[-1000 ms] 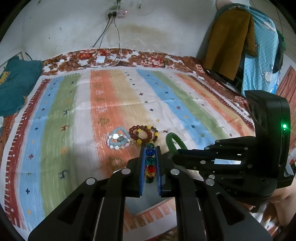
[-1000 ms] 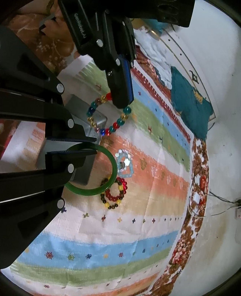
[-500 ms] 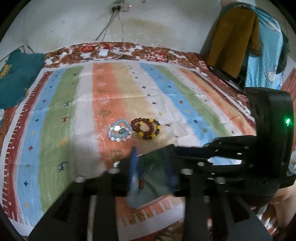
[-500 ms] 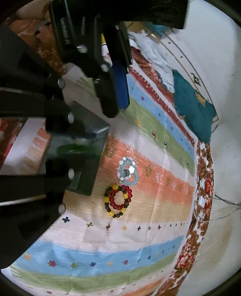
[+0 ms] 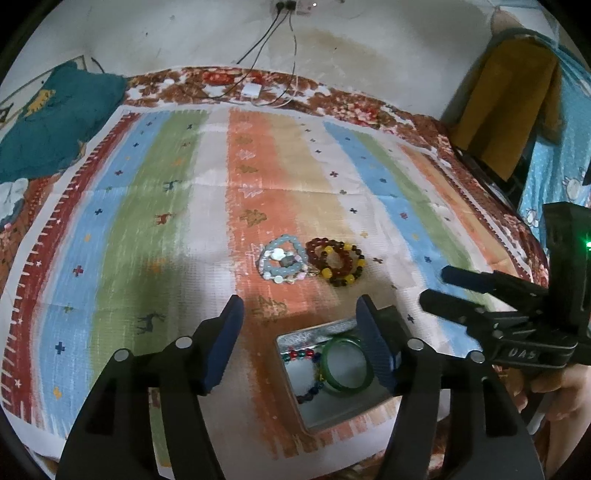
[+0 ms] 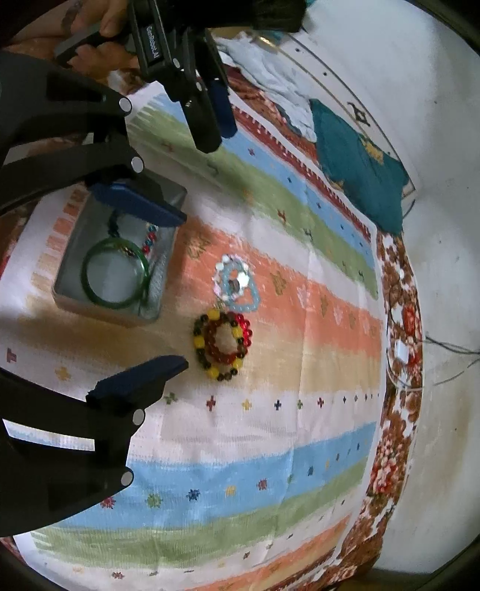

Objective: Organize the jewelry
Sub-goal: 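Lower both bracelets into the tin and open both grippers, then move both open grippers back to the remaining bracelets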

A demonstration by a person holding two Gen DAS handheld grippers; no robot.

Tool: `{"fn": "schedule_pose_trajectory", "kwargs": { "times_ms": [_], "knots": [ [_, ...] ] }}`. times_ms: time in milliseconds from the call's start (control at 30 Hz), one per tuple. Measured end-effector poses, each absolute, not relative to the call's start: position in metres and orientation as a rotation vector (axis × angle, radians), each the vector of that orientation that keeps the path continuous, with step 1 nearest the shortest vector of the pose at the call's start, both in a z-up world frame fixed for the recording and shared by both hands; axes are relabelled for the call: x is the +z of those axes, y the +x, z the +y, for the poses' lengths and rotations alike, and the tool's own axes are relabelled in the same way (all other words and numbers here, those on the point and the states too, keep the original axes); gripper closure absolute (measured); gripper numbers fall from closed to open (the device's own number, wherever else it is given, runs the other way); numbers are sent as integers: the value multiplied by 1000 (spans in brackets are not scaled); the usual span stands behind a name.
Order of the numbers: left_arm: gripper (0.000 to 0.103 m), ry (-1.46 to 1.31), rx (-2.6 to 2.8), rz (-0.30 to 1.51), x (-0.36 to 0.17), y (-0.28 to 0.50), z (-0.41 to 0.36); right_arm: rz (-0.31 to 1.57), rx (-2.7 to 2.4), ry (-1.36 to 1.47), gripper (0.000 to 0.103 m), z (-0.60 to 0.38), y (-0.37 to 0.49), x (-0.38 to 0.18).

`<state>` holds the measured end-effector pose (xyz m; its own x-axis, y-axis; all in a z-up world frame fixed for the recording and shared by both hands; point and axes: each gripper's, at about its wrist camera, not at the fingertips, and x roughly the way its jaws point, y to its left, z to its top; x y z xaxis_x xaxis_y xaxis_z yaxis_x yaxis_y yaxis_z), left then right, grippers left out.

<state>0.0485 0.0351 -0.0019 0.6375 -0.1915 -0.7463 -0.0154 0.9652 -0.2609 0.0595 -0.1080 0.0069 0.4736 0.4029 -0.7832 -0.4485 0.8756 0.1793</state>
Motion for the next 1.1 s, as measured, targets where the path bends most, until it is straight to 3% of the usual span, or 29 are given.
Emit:
{"fn": "schedule_pose_trajectory", "kwargs": {
  "times_ms": [267, 567, 1100],
  "knots": [
    [26, -257, -89, 911, -12, 66, 38, 952, 469, -67, 20, -113, 76, 5],
    [15, -291, -68, 954, -27, 85, 55, 994, 441, -63, 17, -114, 104, -5],
    [15, -344, -92, 1033, -57, 125, 68, 1085, 381, -84, 17, -118, 141, -32]
  ]
}}
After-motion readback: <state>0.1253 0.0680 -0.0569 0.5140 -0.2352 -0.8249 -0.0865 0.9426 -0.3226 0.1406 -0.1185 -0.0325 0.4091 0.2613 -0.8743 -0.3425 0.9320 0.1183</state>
